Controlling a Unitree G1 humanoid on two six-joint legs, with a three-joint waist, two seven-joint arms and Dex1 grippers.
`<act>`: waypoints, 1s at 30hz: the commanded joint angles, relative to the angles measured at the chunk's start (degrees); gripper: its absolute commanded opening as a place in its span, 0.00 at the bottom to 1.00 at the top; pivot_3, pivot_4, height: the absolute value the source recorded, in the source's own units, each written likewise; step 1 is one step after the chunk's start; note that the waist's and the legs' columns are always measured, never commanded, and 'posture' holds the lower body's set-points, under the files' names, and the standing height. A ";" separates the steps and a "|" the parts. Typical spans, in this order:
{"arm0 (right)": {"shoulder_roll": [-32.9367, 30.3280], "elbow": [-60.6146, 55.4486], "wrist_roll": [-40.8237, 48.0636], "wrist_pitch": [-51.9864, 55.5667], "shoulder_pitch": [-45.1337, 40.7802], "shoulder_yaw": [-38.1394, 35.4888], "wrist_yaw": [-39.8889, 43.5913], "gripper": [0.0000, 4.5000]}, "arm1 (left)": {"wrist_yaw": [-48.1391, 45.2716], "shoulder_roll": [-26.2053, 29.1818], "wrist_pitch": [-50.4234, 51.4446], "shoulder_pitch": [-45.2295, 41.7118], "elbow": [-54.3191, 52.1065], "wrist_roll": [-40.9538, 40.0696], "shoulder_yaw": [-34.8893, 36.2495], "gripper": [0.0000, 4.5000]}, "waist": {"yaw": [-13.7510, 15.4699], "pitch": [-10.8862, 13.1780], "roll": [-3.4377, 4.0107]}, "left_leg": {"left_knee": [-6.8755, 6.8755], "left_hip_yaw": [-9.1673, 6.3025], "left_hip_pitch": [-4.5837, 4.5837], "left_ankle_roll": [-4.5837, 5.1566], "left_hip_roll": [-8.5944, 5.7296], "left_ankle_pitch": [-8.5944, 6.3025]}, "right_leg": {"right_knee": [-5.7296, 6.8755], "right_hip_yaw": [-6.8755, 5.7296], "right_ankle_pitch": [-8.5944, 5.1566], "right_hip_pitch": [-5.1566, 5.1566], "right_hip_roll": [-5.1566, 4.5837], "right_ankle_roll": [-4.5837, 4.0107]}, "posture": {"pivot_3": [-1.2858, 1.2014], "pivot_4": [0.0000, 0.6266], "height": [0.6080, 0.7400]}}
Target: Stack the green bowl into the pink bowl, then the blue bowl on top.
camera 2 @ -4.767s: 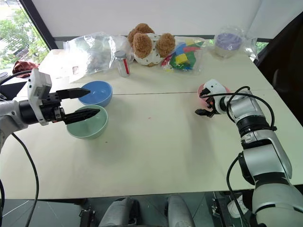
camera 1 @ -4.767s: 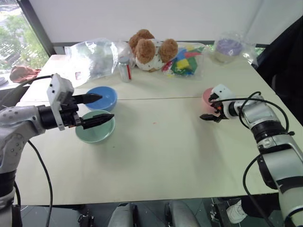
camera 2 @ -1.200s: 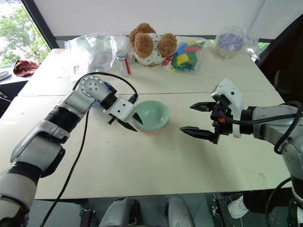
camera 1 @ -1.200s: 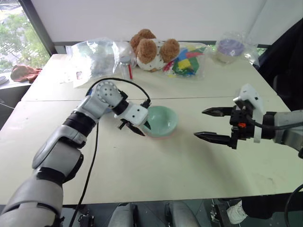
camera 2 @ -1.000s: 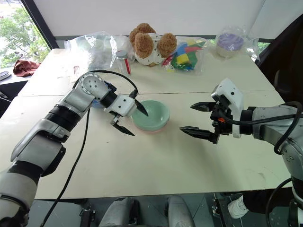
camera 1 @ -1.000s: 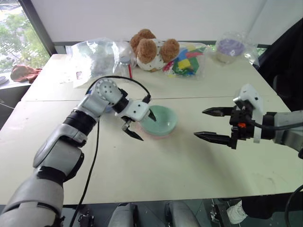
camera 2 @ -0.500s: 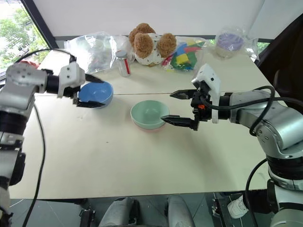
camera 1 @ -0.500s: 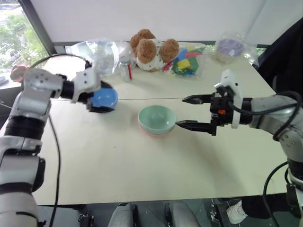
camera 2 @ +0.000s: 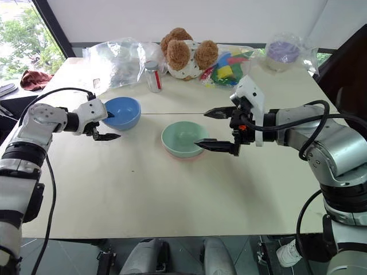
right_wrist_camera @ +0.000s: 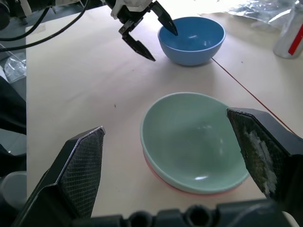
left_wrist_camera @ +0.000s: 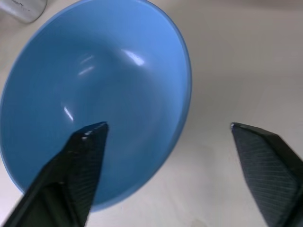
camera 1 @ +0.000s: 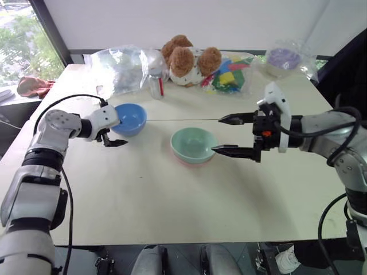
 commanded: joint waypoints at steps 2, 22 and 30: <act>-1.80 -2.59 0.80 0.54 0.24 -3.07 -0.59 1.00 | -2.09 -0.29 -2.68 -2.01 3.20 1.56 -0.65 0.35 | -0.17 0.00 0.00 | 0.00 0.00 0.00 0.00 0.01 0.00 | 0.01 0.00 0.00 0.00 0.00 0.00 | 0.52 0.24 1.00; -7.41 -6.16 1.60 2.11 10.36 -13.35 -3.22 1.00 | -26.16 -9.90 8.92 -17.28 -21.49 -26.95 -15.53 0.01 | -0.50 -0.03 -0.02 | -0.02 0.00 -0.08 0.03 0.02 -0.02 | -0.14 0.17 0.03 0.00 -0.05 0.05 | 0.52 0.24 1.00; -7.40 -10.46 4.21 5.13 14.41 -18.24 -6.67 1.00 | -26.16 -8.69 4.50 -18.57 -23.01 -30.68 -29.03 0.01 | -1.23 -0.03 -0.02 | 0.04 0.02 0.09 0.00 0.03 0.00 | 0.16 0.32 0.03 0.01 0.10 0.05 | 0.52 0.24 1.00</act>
